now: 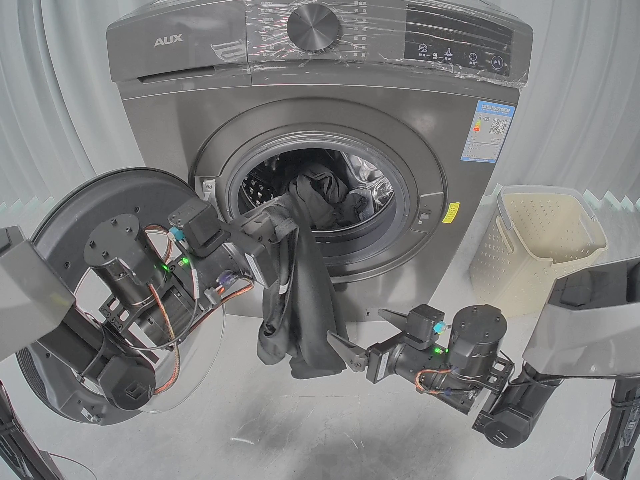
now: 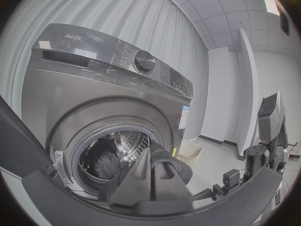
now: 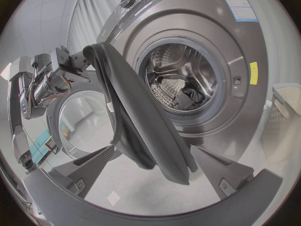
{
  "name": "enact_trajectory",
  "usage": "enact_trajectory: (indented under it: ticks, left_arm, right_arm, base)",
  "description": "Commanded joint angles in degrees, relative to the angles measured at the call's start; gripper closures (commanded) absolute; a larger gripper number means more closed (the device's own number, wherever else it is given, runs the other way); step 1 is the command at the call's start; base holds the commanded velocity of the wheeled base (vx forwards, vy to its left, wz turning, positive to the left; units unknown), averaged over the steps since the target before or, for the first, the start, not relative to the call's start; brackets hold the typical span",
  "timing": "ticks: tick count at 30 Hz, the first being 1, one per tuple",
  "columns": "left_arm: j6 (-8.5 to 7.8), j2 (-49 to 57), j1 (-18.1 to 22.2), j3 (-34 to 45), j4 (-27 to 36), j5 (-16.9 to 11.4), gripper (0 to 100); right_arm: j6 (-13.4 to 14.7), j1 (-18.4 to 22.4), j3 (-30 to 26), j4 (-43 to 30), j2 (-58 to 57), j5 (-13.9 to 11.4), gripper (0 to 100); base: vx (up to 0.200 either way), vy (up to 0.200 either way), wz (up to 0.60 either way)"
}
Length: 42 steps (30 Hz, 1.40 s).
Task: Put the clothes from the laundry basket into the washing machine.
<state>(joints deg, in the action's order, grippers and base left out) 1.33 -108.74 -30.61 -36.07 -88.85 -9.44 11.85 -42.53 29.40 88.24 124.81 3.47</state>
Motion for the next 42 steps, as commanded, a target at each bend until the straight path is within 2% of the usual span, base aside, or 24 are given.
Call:
enact_trajectory:
  ticks: [1,7,10,14,20,24,29,32,42]
  left_arm:
    - [0.08,-0.6,-1.2,-1.4,0.0,-0.1,100]
    - [-0.01,-1.0,-1.4,-1.6,0.0,0.0,100]
    - [-0.10,-1.3,-1.4,-1.6,0.0,0.1,100]
    - [-0.10,-1.6,-1.9,-1.8,0.0,0.1,100]
    - [-0.10,-1.6,-2.8,-2.2,0.0,0.2,100]
    - [-0.10,-1.6,-2.8,-2.6,0.0,0.2,100]
    - [-0.10,-1.3,-2.8,-2.6,0.0,0.2,100]
    - [-0.01,-1.2,-2.8,-2.6,0.0,0.2,100]
    - [-0.01,-0.9,-2.7,-2.6,0.0,0.2,100]
  right_arm:
    - [-0.8,-0.4,5.0,0.0,4.5,-1.7,0]
    - [-1.7,-0.5,6.5,0.1,5.4,-3.9,0]
    - [-1.8,-0.4,6.7,0.1,6.4,-4.2,0]
    - [-3.9,0.0,8.7,0.1,8.3,-3.7,0]
    - [-4.2,0.2,13.5,0.1,11.3,-3.4,0]
    - [-5.9,0.2,16.3,0.0,13.8,-3.4,0]
    - [-6.0,0.3,20.1,-0.1,15.9,-3.0,0]
    - [-6.0,0.7,22.4,-0.6,16.8,-1.5,0]
    - [-5.9,1.9,23.4,-0.3,19.9,-1.2,0]
  base:
    - [0.000,0.000,0.00]
    - [0.000,0.000,0.00]
    - [0.000,0.000,0.00]
    - [0.000,0.000,0.00]
    - [0.000,0.000,0.00]
    - [0.000,0.000,0.00]
    - [0.000,0.000,0.00]
    - [0.000,0.000,0.00]
    - [0.000,0.000,0.00]
